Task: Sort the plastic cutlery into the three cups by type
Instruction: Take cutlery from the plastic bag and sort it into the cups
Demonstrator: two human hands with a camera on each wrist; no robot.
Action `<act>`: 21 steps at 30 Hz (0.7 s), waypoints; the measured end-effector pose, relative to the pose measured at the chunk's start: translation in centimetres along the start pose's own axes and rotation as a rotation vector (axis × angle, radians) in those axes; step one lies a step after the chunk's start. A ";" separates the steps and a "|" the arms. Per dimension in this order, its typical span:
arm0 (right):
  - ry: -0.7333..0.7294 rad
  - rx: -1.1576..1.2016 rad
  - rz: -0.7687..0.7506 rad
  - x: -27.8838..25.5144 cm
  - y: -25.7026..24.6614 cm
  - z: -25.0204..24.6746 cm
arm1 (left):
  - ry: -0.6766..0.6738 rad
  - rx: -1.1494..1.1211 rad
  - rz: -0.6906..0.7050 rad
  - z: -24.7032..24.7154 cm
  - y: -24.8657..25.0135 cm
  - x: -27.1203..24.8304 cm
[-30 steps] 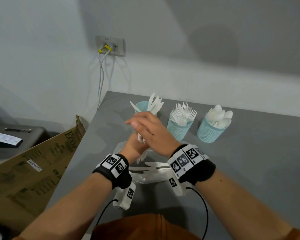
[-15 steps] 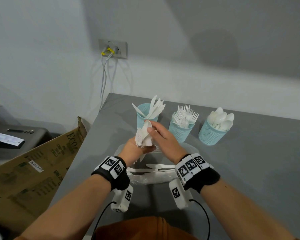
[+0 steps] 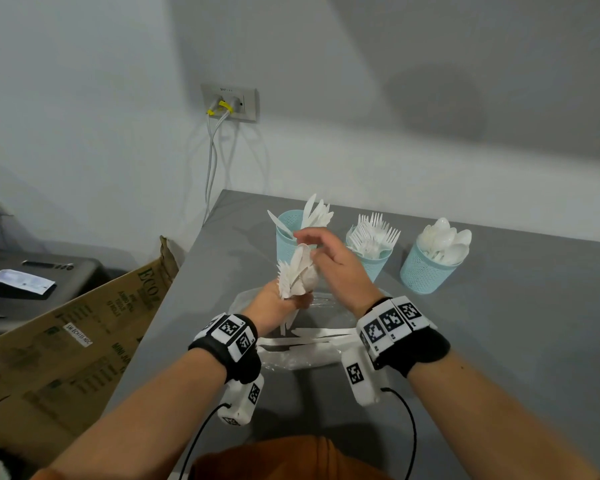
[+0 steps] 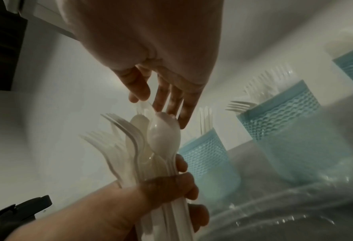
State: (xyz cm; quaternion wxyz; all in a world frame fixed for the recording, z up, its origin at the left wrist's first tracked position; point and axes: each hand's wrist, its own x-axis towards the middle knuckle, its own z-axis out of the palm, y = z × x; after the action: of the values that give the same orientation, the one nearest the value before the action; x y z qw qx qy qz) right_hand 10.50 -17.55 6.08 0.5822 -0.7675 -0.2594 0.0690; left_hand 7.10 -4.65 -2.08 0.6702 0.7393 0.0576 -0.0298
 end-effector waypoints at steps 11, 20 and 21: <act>0.161 -0.449 -0.108 2.3 -2.4 -2.7 | 0.096 0.067 0.107 -0.5 3.0 0.2; 0.116 -0.373 0.003 3.6 -3.7 -2.8 | 0.152 0.137 0.187 -0.2 5.0 -0.6; 0.105 -0.351 0.025 3.7 -3.8 -2.9 | 0.162 0.147 0.189 -0.2 5.1 -0.7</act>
State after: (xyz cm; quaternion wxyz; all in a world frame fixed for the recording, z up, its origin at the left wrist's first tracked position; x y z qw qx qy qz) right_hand 13.64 -17.51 11.23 0.4512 -0.8630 -0.2271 -0.0100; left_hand 7.01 -5.01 3.03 0.6073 0.7885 0.0391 0.0890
